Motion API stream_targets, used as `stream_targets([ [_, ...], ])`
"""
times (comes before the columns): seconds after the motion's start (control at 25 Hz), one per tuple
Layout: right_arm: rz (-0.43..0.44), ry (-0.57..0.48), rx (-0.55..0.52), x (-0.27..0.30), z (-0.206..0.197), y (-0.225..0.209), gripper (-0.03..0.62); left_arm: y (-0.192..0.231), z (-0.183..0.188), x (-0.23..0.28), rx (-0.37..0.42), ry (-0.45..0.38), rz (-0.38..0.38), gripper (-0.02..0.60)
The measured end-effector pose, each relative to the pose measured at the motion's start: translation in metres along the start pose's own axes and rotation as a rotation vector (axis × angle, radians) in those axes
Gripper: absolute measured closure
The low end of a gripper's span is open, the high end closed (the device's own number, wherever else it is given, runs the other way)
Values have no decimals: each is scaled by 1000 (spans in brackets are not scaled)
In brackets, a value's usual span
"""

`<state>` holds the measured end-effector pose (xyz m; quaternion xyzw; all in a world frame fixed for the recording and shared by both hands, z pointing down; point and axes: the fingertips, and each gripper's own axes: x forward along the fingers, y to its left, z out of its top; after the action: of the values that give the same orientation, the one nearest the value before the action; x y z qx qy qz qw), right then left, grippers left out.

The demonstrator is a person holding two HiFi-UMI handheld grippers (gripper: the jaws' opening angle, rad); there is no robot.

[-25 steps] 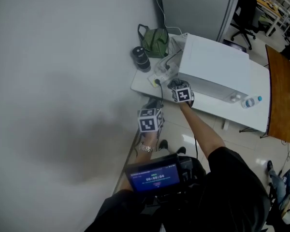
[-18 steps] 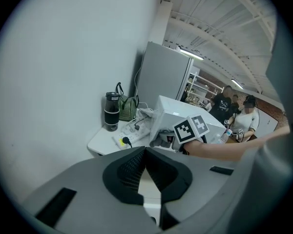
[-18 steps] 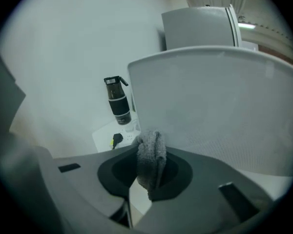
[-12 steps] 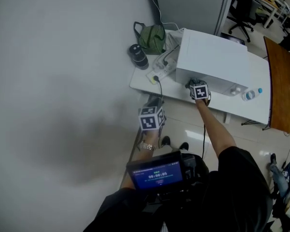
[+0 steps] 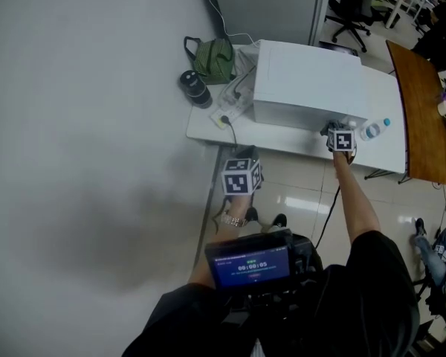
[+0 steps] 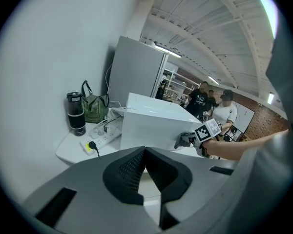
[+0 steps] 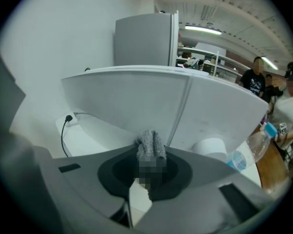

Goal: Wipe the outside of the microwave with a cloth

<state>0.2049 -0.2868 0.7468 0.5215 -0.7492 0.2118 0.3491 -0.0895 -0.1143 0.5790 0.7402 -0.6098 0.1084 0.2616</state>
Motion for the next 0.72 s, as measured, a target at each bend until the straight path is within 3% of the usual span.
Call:
stream_targets([
  [0.16,36,-44,67,-1,6,30,553,3,-3,-5,4,4,7,581],
  [0.56,375,-42,-83,66,41,261,553,49,-18,-45,-46,1,133,581],
  [0.72,372,13,-41,88,29,278,553,68,-28,-68,-57,9,194,581],
])
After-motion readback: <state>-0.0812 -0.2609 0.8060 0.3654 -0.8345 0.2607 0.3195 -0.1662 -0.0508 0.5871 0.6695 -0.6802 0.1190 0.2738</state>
